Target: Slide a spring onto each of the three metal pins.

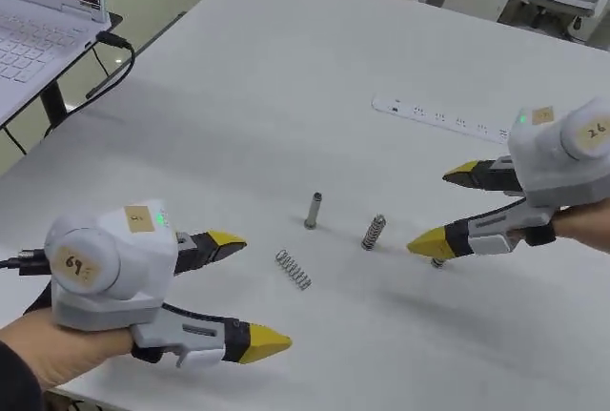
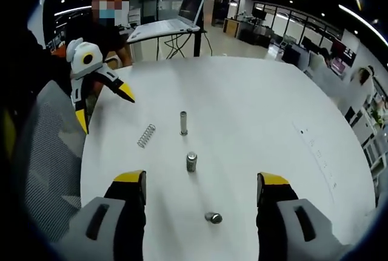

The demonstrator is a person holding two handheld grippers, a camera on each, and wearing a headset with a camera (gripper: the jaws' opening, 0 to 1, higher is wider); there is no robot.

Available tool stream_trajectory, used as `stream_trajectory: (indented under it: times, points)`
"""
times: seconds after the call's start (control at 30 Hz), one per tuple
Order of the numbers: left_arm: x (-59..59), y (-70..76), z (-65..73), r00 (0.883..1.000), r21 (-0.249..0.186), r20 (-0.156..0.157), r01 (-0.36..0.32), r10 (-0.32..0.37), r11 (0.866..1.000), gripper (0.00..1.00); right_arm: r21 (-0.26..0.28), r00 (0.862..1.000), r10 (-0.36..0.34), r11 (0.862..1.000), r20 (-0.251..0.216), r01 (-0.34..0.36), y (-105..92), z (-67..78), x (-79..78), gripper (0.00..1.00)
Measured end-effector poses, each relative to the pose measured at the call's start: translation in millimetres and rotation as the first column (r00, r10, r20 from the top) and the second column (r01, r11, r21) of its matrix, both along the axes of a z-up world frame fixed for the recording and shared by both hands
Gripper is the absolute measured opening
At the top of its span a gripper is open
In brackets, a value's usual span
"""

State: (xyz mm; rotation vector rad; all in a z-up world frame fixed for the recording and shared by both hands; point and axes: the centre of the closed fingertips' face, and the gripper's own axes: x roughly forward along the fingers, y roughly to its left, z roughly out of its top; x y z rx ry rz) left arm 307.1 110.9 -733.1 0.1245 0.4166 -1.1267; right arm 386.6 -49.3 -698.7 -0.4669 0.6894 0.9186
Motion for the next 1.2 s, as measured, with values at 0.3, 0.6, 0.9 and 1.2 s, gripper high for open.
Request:
stream_trajectory:
  times: [0.3,0.6,0.9,1.2]
  points:
    - [2.0,-3.3,-1.7,1.000,0.014,-0.001,0.016,-0.016,1.000,0.69,0.078,0.995,-0.103,0.992,0.012,0.101,-24.3,-0.1,-16.1,0.74]
    - [6.4,-6.3,-3.0,0.999,0.033,0.002,0.035,-0.035,0.999,0.68,0.135,0.983,-0.184,0.974,0.016,0.180,-45.5,-4.7,-44.3,0.76]
    - [10.9,-8.2,-5.5,0.999,0.051,0.002,0.048,-0.048,0.998,0.68,0.165,0.968,-0.251,0.954,-0.008,0.249,-61.3,-18.5,-75.8,0.78]
    - [21.9,-15.1,-8.3,0.997,0.075,0.007,0.080,-0.081,0.994,0.66,0.206,0.947,-0.319,0.924,-0.044,0.321,-74.7,-33.4,-104.0,0.81]
